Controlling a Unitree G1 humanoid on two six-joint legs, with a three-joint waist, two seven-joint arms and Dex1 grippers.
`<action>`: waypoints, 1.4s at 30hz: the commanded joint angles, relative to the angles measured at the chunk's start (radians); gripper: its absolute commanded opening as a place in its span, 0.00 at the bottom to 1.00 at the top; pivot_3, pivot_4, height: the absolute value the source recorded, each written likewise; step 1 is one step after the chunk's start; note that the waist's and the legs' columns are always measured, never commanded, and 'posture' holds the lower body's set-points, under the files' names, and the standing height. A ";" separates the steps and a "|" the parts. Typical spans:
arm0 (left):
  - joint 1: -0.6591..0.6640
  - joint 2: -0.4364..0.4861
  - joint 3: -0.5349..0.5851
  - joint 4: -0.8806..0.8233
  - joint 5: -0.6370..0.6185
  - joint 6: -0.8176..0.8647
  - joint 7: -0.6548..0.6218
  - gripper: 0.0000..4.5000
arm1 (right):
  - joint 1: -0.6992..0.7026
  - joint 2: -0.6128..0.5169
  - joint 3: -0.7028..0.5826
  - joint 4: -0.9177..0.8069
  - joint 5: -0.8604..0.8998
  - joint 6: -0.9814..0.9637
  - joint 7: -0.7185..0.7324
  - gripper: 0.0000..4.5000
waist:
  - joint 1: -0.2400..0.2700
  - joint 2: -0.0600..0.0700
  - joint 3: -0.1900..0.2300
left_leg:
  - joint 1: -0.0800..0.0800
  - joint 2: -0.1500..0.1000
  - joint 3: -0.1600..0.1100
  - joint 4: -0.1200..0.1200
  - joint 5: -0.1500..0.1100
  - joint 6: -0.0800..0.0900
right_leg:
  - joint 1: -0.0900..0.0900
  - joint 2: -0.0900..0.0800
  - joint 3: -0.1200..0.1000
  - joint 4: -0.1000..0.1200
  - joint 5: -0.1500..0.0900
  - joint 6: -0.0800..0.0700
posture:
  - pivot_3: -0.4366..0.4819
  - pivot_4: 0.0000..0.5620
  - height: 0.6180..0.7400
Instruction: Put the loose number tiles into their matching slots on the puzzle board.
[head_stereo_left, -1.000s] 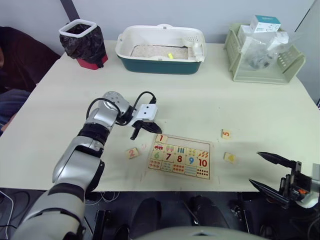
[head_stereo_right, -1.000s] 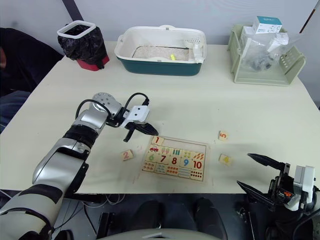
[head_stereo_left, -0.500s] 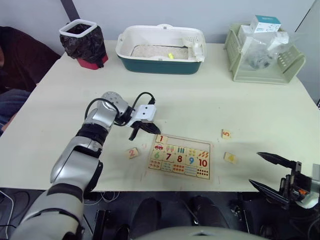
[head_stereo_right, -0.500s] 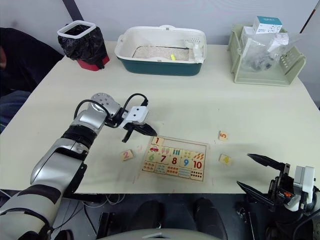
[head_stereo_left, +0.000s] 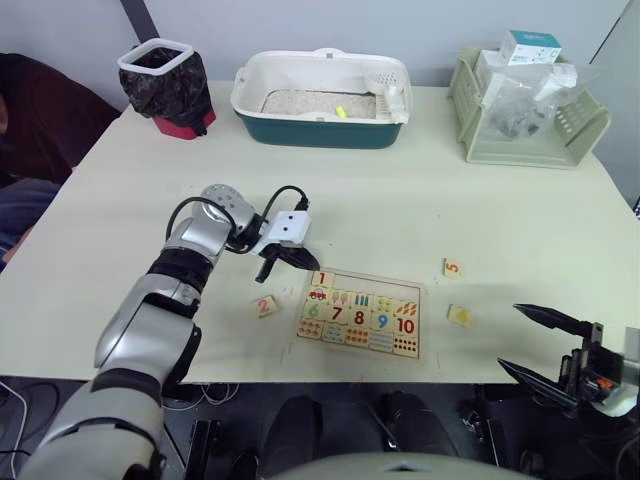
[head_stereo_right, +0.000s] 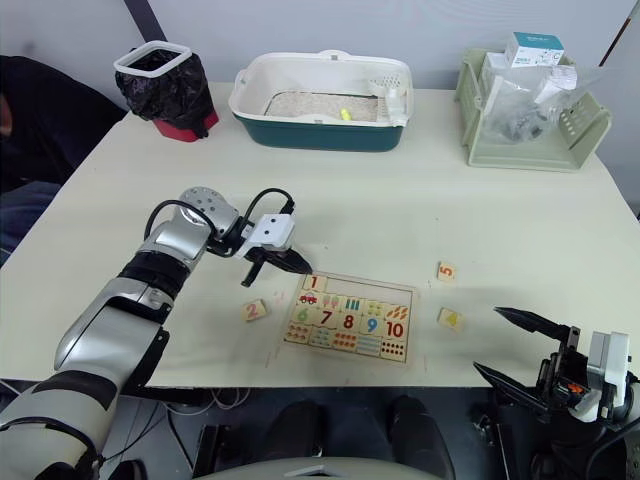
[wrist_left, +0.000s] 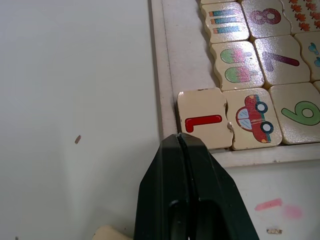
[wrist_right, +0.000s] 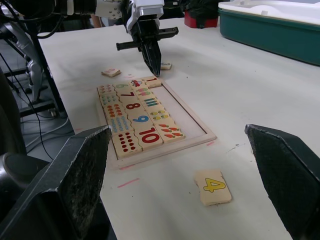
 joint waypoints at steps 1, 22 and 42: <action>0.005 0.023 0.037 -0.058 -0.073 0.046 -0.031 0.00 | 0.004 0.003 -0.025 -0.012 0.017 0.003 -0.022 1.00 | 0.000 0.000 0.000 | 0.000 0.000 0.000 0.000 0.000 0.000 | 0.000 0.000 0.000 0.000 0.000 0.000 | 0.48 0.27 1.00; 0.503 0.132 0.515 -0.530 -0.291 0.329 0.340 0.69 | -0.059 -0.024 -0.063 0.086 -0.044 0.071 -0.188 1.00 | 0.000 0.001 -0.001 | 0.001 0.001 0.000 0.000 0.000 0.000 | 0.000 -0.001 0.000 0.001 0.000 0.000 | 0.48 0.27 1.00; 1.063 0.155 0.869 -0.754 -0.456 0.360 0.460 0.99 | 0.041 0.017 -0.114 0.094 -0.049 0.003 -0.160 1.00 | -0.002 0.000 -0.001 | 0.003 0.002 0.002 -0.001 0.000 0.000 | 0.000 -0.002 -0.001 0.001 -0.003 -0.003 | 0.48 0.27 1.00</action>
